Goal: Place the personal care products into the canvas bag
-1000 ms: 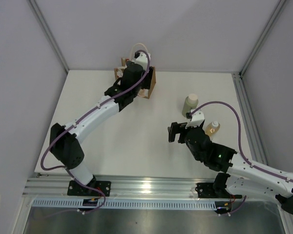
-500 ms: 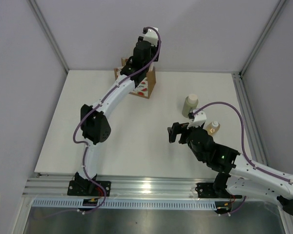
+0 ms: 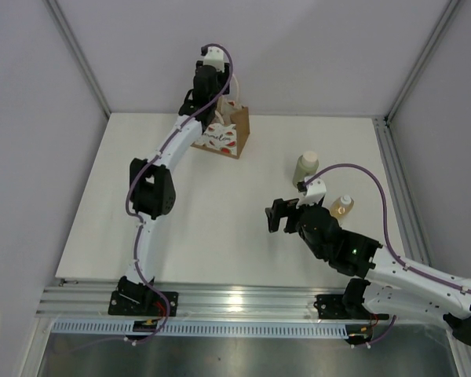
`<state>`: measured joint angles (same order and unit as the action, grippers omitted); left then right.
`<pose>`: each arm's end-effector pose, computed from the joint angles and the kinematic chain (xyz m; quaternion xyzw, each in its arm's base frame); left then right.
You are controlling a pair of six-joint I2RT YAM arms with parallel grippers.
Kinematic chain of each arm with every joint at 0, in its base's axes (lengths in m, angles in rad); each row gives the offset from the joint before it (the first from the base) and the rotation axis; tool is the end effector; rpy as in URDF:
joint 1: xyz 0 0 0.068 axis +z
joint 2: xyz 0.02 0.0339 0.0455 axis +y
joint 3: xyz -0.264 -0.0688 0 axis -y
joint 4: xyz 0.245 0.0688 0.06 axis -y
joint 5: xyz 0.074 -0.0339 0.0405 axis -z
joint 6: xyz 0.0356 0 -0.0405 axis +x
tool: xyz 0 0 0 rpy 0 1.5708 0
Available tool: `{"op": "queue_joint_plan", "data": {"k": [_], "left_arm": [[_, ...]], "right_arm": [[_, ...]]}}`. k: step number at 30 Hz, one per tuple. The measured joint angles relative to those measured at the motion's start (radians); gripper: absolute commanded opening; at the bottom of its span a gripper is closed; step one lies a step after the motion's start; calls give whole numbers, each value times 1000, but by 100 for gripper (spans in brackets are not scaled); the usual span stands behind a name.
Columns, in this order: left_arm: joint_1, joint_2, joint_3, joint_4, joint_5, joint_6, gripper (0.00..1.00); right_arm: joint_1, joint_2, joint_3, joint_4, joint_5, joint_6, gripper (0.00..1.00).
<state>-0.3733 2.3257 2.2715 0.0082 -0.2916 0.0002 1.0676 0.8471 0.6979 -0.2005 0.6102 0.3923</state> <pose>0.5222 -0.1935 0.3474 0.0342 0.7217 -0.0235 0.6910 0.1111 0.1595 0.2989 -0.0964 0.7944 0.1812 0.5716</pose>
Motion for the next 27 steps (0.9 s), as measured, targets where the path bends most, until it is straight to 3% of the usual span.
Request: {"op": "queue_joint_plan", "data": {"k": [22,27], "left_arm": [[29,77,-132,126,34,9,1],[37,76,-140,185,40,18,19]], "right_arm": [[0,-7,0,-3,-21,7,97],[0,-7,0,-3,-21,7,97]]}}
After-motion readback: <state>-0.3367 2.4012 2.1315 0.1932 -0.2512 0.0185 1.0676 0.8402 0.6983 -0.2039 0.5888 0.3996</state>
